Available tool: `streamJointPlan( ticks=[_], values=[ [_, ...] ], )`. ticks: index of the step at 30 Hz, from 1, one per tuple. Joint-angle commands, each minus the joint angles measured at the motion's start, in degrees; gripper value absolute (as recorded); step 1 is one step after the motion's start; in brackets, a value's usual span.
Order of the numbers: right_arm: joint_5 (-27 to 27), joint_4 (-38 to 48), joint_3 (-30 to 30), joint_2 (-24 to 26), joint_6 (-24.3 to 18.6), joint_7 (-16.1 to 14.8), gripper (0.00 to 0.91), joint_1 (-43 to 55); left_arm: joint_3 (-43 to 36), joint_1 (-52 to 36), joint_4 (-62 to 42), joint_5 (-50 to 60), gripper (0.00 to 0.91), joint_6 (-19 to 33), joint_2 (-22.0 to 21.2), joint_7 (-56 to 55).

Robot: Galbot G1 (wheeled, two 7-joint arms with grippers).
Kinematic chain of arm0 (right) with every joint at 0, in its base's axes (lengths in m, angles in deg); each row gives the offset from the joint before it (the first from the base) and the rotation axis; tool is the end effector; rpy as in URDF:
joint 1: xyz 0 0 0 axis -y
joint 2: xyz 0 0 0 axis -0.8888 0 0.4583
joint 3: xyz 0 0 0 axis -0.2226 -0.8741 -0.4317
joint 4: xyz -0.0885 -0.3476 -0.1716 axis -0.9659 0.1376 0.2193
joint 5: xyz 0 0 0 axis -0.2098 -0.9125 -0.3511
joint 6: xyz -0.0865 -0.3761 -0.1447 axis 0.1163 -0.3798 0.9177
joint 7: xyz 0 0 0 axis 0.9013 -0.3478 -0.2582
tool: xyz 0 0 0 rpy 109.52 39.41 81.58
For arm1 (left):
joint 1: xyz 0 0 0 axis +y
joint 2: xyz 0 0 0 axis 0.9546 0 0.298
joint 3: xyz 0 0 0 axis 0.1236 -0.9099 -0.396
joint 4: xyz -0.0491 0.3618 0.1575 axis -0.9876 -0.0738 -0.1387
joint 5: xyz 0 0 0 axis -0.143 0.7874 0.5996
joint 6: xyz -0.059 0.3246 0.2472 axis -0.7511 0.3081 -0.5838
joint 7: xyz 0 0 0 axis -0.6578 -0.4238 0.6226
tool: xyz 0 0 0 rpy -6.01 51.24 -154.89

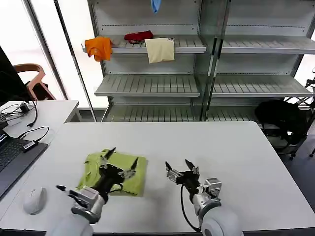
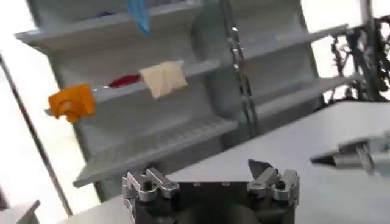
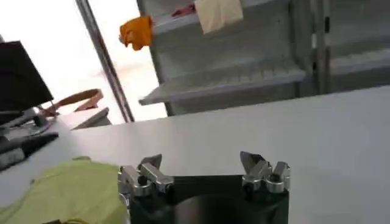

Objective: Fold and organize the clothes.

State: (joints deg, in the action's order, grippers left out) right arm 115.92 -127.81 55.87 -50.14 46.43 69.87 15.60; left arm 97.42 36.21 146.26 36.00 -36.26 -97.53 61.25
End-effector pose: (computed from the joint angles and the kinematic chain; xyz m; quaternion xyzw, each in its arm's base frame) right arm 0.2849 0.0706 -0.2549 0.1746 -0.9613 -0.1212 0.1753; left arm 0.2488 0.0204 -0.2097 -0.1389 -0.9809 -0.1243 0.0557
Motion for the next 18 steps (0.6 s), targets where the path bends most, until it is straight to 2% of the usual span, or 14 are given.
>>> streamJointPlan(
  ticks=[1,12,15,17,18],
  values=[
    [8.0,5.5,-7.4,-2.9,0.0,3.1,0.907,2.3,17.3,1.0,5.9,-13.7,0.907,-1.8,0.1,-0.5],
    [7.1,12.8,-10.7,-7.7,0.0,2.2,0.907,3.4,16.7,1.7,5.9,-13.6,0.907,-1.7,-1.7,-0.7],
    [6.5,14.4,-11.2,-9.1,-0.1,2.3,0.736,3.9,16.7,2.0,6.0,-13.7,0.907,-1.7,-1.9,-0.8],
    [6.5,15.0,-11.2,-9.9,-0.1,2.2,0.504,4.3,16.9,2.2,6.0,-13.8,0.907,-1.7,-1.9,-0.8],
    [6.5,15.2,-11.2,-10.1,-0.1,2.1,0.171,4.4,17.0,2.3,6.0,-13.9,0.907,-1.7,-1.9,-0.9]
  ],
)
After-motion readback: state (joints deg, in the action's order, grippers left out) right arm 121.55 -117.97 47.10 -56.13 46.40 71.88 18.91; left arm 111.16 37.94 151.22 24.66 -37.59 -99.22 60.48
